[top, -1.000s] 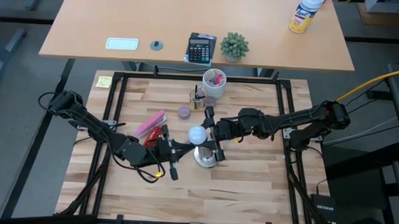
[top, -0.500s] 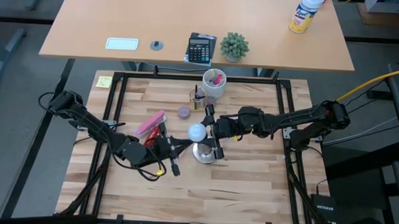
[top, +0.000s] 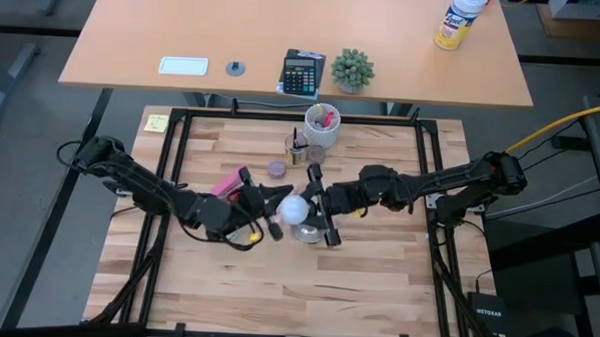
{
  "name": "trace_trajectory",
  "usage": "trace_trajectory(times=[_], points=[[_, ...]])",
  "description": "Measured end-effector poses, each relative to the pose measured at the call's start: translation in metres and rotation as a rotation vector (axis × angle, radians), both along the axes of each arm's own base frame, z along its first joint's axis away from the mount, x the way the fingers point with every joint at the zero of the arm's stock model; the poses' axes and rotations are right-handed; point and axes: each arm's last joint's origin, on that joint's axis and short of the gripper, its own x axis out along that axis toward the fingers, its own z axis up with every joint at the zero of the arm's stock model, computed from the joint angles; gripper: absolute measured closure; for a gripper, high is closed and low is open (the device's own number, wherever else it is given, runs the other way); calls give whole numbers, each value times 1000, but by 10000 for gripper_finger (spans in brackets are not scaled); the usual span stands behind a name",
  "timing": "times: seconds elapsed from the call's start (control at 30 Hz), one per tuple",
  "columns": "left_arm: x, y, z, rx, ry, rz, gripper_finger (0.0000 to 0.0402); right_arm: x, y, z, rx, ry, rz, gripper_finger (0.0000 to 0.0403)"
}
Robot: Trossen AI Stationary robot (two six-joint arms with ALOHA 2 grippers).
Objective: Screw lightbulb
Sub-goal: Remove the lightbulb from the lamp
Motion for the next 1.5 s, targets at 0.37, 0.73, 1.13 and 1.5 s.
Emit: trace_trajectory(times=[0.37,0.73,1.13,1.5], points=[[-19,-6,18,47,-2,6,396,0,-2,6,-4,-65,-51,237],[-25,-16,20,50,-2,-34,396,-2,-3,11,4,-122,-70,237],[-28,-22,20,49,-3,-56,396,-15,-5,31,28,-223,-84,237],[-28,-23,20,54,-1,-59,396,-69,-23,63,-19,-106,-356,237]])
